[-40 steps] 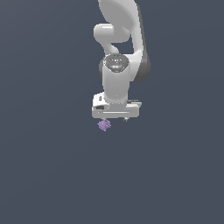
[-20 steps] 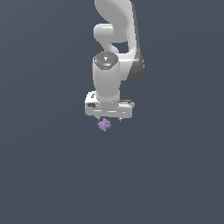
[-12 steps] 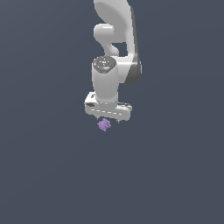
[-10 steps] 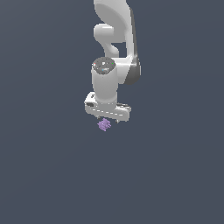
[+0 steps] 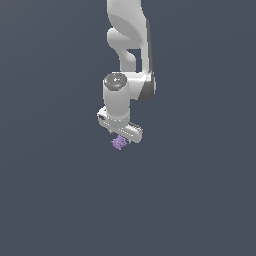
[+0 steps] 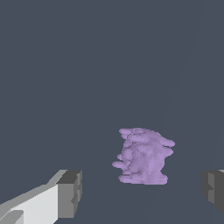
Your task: Pick up the object and move it to a goal position.
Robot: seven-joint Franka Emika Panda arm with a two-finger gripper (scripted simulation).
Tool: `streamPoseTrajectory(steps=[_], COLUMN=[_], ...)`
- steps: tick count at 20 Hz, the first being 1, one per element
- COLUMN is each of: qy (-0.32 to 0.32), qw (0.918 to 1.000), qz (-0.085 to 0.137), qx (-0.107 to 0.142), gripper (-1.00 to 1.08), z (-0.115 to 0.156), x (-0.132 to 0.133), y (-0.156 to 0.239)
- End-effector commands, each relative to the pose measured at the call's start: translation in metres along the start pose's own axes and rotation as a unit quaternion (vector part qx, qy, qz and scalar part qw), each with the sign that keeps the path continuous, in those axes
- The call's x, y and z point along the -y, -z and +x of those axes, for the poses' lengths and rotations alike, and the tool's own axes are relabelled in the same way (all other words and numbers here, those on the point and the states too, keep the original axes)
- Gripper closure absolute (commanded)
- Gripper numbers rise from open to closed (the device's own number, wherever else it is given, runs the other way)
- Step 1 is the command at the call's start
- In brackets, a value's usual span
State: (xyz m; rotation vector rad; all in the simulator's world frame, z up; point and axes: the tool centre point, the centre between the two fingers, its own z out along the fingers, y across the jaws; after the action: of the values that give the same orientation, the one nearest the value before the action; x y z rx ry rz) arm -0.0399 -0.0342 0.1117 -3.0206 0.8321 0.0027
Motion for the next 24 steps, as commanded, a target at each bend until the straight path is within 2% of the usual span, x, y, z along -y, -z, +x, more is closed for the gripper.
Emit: streamPoseTrajectory(steps=[1, 10, 18, 24], qy=[-0.031, -0.093, -0.097, -0.099], qw=[0.9995, 0.9956, 0.9953, 0.9951], qz=[-0.001, -0.003, -0.004, -0.004], qx=[-0.001, -0.002, -0.002, -0.002], gripper=[-0.92, -0.92, -0.92, -0.92], z=[-0.003, -0.009, -0.009, -0.01], x=[-0.005, -0.017, -0.018, -0.019], y=[-0.006, -0.019, -0.023, -0.047])
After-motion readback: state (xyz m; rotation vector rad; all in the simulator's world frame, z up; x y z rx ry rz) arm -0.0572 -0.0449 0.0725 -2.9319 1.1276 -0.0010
